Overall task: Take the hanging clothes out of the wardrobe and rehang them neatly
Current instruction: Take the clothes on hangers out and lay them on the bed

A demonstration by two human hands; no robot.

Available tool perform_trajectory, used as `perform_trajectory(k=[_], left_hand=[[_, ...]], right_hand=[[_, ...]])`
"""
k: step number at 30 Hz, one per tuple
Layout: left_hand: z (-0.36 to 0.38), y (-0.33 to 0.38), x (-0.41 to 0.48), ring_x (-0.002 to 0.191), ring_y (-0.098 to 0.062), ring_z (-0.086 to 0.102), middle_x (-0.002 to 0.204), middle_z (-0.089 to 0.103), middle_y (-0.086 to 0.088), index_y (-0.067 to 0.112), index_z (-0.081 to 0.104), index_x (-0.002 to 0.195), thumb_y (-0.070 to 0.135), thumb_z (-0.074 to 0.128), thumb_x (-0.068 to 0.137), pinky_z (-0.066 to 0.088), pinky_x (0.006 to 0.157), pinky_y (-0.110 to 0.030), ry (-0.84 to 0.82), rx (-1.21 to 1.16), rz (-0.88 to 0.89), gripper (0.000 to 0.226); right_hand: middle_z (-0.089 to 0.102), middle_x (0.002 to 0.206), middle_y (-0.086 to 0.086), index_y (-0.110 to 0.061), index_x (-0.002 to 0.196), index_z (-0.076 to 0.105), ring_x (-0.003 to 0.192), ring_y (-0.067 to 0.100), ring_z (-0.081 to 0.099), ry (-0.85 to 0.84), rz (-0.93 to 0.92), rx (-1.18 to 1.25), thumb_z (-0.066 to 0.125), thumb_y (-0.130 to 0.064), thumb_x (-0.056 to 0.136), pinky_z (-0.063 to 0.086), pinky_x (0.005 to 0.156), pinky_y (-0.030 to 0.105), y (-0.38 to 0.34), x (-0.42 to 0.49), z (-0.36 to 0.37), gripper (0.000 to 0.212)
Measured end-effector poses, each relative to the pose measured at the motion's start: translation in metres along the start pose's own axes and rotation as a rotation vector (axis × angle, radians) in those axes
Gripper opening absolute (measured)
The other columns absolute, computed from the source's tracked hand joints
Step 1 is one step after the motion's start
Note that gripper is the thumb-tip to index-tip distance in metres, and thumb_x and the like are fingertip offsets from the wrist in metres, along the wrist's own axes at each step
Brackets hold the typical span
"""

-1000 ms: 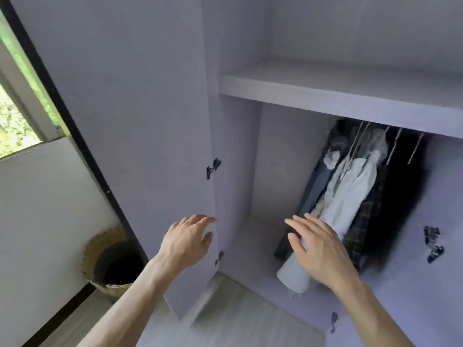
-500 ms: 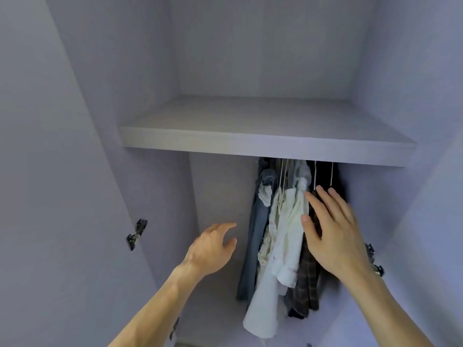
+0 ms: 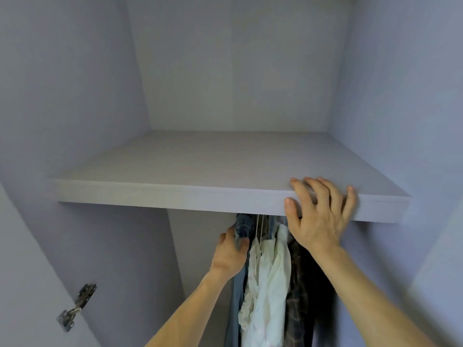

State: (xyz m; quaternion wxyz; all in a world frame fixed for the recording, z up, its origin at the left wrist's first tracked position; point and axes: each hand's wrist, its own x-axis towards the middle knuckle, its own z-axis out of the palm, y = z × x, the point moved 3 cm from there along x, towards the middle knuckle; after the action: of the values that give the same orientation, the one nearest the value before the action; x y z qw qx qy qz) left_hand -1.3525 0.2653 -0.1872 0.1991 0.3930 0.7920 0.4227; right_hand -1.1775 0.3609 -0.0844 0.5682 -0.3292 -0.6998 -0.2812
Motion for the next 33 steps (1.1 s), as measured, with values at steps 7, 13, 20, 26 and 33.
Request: perform_trajectory(k=[7, 13, 20, 26, 33], left_hand=[[0.03, 0.016, 0.037, 0.117, -0.038, 0.058, 0.133, 0.055, -0.017, 0.015, 0.023, 0.151, 0.027, 0.054, 0.098, 0.05, 0.096, -0.045, 0.041, 0.101, -0.052, 0.062], [0.026, 0.006, 0.053, 0.11, -0.04, 0.054, 0.126, 0.053, -0.022, 0.008, 0.036, 0.14, 0.008, 0.038, 0.096, 0.045, 0.094, -0.042, 0.037, 0.122, -0.118, 0.044], [0.008, -0.003, 0.047, 0.072, -0.021, 0.056, 0.085, 0.06, -0.007, 0.018, 0.048, 0.108, 0.021, 0.041, 0.099, 0.042, 0.058, -0.033, 0.089, -0.155, -0.157, 0.011], [0.011, -0.009, 0.05, 0.089, -0.03, 0.069, 0.095, 0.074, -0.01, 0.018, 0.068, 0.1, 0.02, 0.052, 0.101, 0.056, 0.083, -0.043, 0.129, -0.376, -0.178, 0.016], [0.007, -0.017, 0.049, 0.051, -0.023, 0.044, 0.053, 0.052, 0.0, 0.011, 0.062, 0.082, 0.013, 0.049, 0.102, 0.038, 0.049, -0.031, 0.3, -0.635, -0.237, 0.024]], right_hand=[[0.065, 0.118, 0.001, -0.029, 0.122, 0.067, 0.116, 0.023, 0.055, 0.097, -0.038, -0.006, 0.047, -0.047, 0.095, 0.025, 0.113, 0.053, 0.0, 0.001, 0.006, 0.037], [0.066, 0.116, 0.001, -0.029, 0.119, 0.068, 0.114, 0.023, 0.056, 0.132, -0.048, -0.015, 0.047, -0.048, 0.095, 0.024, 0.113, 0.051, 0.001, 0.0, 0.008, 0.037], [0.065, 0.115, 0.001, -0.029, 0.117, 0.068, 0.113, 0.022, 0.056, 0.154, -0.051, -0.019, 0.047, -0.048, 0.094, 0.023, 0.113, 0.05, 0.001, 0.0, 0.009, 0.036], [0.066, 0.114, 0.001, -0.029, 0.117, 0.068, 0.114, 0.023, 0.055, 0.143, -0.045, -0.02, 0.046, -0.047, 0.095, 0.02, 0.114, 0.049, 0.002, 0.0, 0.009, 0.036], [0.064, 0.116, 0.001, -0.029, 0.116, 0.065, 0.114, 0.023, 0.055, 0.125, -0.052, -0.029, 0.048, -0.047, 0.094, 0.024, 0.112, 0.051, 0.002, -0.002, 0.01, 0.033]])
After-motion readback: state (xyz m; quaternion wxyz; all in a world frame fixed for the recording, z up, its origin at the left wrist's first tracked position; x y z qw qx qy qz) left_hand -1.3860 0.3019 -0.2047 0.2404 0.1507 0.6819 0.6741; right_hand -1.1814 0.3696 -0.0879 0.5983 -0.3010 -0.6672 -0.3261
